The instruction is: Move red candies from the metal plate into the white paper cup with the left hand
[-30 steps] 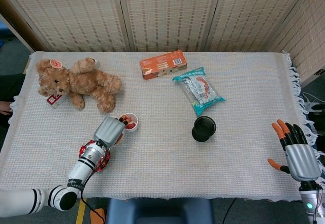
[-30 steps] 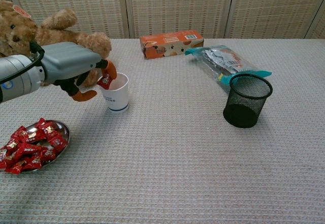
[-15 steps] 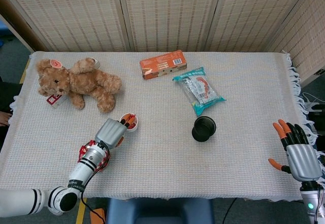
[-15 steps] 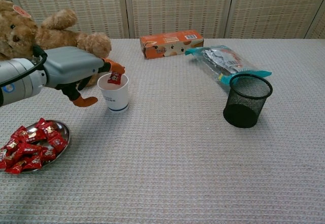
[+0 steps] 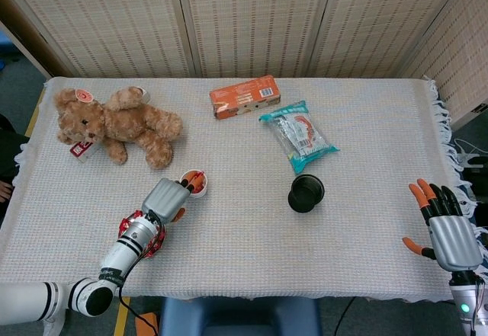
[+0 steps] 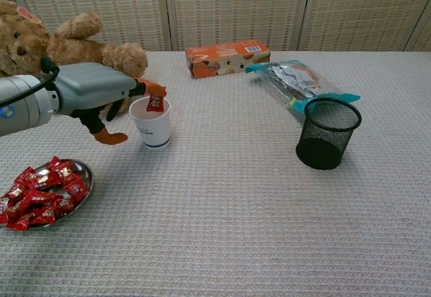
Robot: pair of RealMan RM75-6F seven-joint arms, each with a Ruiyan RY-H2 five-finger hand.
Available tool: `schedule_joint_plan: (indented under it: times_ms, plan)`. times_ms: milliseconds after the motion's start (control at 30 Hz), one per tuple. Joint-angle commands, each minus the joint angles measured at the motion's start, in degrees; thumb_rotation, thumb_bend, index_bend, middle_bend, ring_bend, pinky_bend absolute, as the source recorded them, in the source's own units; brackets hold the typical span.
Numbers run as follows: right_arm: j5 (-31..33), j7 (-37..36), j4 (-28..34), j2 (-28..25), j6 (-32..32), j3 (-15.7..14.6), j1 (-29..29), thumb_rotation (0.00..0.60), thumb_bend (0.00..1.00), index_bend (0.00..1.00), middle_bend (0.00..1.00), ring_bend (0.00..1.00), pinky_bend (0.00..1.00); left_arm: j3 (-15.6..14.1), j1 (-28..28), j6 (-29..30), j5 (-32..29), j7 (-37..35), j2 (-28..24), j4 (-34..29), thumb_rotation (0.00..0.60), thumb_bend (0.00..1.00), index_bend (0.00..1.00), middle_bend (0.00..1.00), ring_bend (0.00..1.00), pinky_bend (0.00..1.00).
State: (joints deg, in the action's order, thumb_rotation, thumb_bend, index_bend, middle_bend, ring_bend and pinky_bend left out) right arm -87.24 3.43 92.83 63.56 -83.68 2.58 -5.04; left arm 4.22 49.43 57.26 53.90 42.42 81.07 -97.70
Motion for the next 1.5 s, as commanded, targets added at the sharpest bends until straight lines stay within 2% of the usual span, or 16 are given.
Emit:
schedule_joint_plan:
  times_ms: [33, 100, 200, 333, 433, 467, 533, 600, 1267, 1500]
  plan:
    - [-0.10, -0.14, -0.01, 0.01, -0.14, 0.01, 0.03, 0.600, 0.00, 0.00, 0.00, 0.00, 0.00, -0.22, -0.19, -0.79, 1.52, -1.88, -0.73, 0.06, 0.600, 0.35, 0.13, 0.00, 0.35, 0.97]
    - [-0.17, -0.22, -0.06, 0.00, -0.22, -0.01, 0.06, 0.600, 0.00, 0.00, 0.00, 0.00, 0.00, -0.50, -0.32, -0.89, 1.93, -2.26, -0.97, 0.21, 0.600, 0.35, 0.08, 0.00, 0.29, 0.95]
    - [-0.24, -0.28, -0.11, 0.01, -0.06, -0.08, 0.00, 0.600, 0.00, 0.00, 0.00, 0.00, 0.00, -1.01, -0.12, -2.22, 0.65, -2.28, -1.49, 0.44, 0.600, 0.35, 0.00, 0.00, 0.33, 0.94]
    - [-0.39, -0.24, 0.06, -0.09, -0.18, -0.16, 0.07, 0.600, 0.00, 0.00, 0.00, 0.00, 0.00, -1.84, -0.06, -1.48, -0.40, -0.12, -1.65, 1.02, 0.600, 0.35, 0.01, 0.00, 0.35, 0.94]
    - [-0.24, -0.17, -0.04, -0.04, -0.08, -0.11, 0.04, 0.600, 0.00, 0.00, 0.00, 0.00, 0.00, -2.29, -0.10, -1.65, -1.00, 0.13, -2.40, -0.17, 0.600, 0.35, 0.11, 0.00, 0.30, 0.92]
    - [-0.23, -0.15, -0.05, 0.01, 0.05, -0.12, -0.03, 0.600, 0.00, 0.00, 0.00, 0.00, 0.00, -2.32, -0.21, -1.37, -0.61, -0.04, -2.46, -0.30, 0.600, 0.35, 0.12, 0.00, 0.28, 0.92]
    - [-0.31, -0.06, -0.04, 0.05, 0.29, -0.22, -0.12, 0.600, 0.00, 0.00, 0.00, 0.00, 0.00, -2.63, -0.55, -0.76, -0.13, -0.10, -2.82, -0.65, 0.600, 0.35, 0.04, 0.00, 0.25, 0.91]
    - [-0.42, -0.10, 0.02, 0.04, 0.32, -0.28, -0.14, 0.600, 0.00, 0.00, 0.00, 0.00, 0.00, -2.89, -0.65, -1.06, -0.61, -0.24, -3.34, -1.23, 0.600, 0.35, 0.00, 0.00, 0.27, 0.91]
    - [-0.98, 0.20, 0.13, 0.00, 0.15, -0.59, -0.09, 0.600, 0.00, 0.00, 0.00, 0.00, 0.00, -6.65, -2.52, 2.36, -1.82, 4.17, -5.82, -5.30, 0.600, 0.35, 0.00, 0.00, 0.33, 0.88]
    - [-1.41, 0.53, 0.31, -0.12, 0.09, -0.84, -0.05, 0.600, 0.01, 0.00, 0.00, 0.00, 0.00, -6.78, -3.70, 4.07, 2.74, 2.40, -5.85, -6.04, 0.600, 0.35, 0.00, 0.00, 0.36, 0.88]
